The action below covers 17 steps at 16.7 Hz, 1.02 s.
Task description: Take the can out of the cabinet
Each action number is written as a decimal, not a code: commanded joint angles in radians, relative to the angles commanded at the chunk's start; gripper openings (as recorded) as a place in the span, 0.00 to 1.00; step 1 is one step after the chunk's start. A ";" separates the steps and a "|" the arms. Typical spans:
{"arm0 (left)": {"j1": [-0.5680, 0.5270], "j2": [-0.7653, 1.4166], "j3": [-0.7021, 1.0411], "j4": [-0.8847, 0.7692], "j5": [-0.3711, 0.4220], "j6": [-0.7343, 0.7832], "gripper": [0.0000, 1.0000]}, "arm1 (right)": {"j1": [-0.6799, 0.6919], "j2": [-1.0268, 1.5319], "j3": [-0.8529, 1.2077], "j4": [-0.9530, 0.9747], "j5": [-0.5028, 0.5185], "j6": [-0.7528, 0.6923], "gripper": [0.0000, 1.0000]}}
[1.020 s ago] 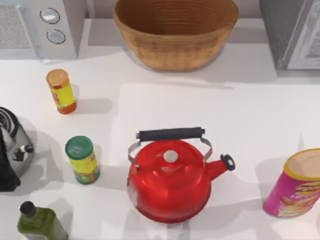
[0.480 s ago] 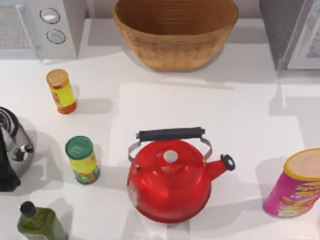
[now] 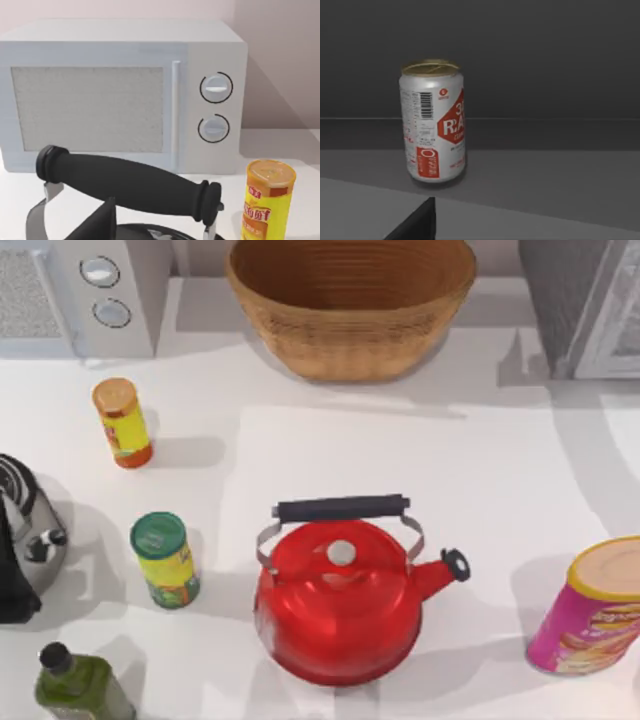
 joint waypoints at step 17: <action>0.000 0.000 0.000 0.000 0.000 0.000 1.00 | 0.143 0.218 0.099 0.127 0.157 -0.001 1.00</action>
